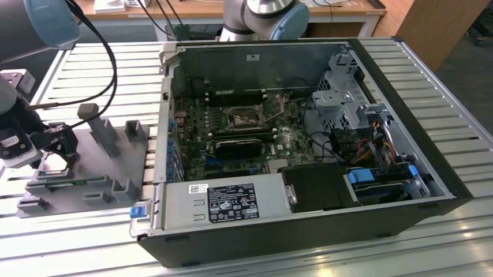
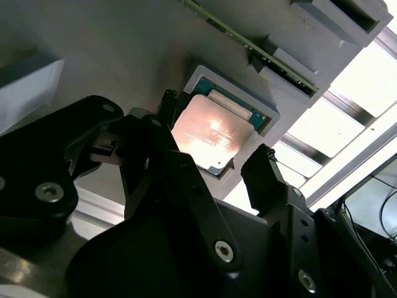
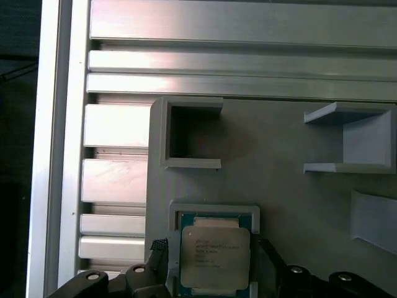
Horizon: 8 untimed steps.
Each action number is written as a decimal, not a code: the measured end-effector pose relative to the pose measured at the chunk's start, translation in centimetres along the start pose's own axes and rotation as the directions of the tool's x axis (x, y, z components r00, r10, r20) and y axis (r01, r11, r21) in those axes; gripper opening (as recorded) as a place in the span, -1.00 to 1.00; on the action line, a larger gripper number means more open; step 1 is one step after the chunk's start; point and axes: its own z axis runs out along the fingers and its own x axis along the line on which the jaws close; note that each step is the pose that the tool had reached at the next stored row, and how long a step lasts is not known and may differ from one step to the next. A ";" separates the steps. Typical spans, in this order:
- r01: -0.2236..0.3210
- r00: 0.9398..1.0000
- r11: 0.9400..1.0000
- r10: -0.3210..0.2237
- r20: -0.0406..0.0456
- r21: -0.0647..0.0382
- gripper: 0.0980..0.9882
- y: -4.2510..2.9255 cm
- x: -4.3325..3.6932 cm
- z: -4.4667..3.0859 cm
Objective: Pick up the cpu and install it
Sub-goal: 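Pick up the cpu and move it towards the insertion slot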
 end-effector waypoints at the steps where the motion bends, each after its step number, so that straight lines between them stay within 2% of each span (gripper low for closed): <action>1: 0.000 1.000 1.000 0.000 0.000 0.000 0.33 0.00 0.00 0.01; 2: 0.000 1.000 1.000 0.000 0.000 0.000 0.33 0.00 0.00 0.01; 3: 0.000 1.000 1.000 0.000 0.000 0.000 0.17 0.00 0.00 0.03; 7: 0.000 1.000 1.000 0.000 0.000 0.000 0.14 0.00 0.00 0.09; 8: 0.000 1.000 1.000 0.000 0.000 0.000 -0.01 -0.01 0.00 0.10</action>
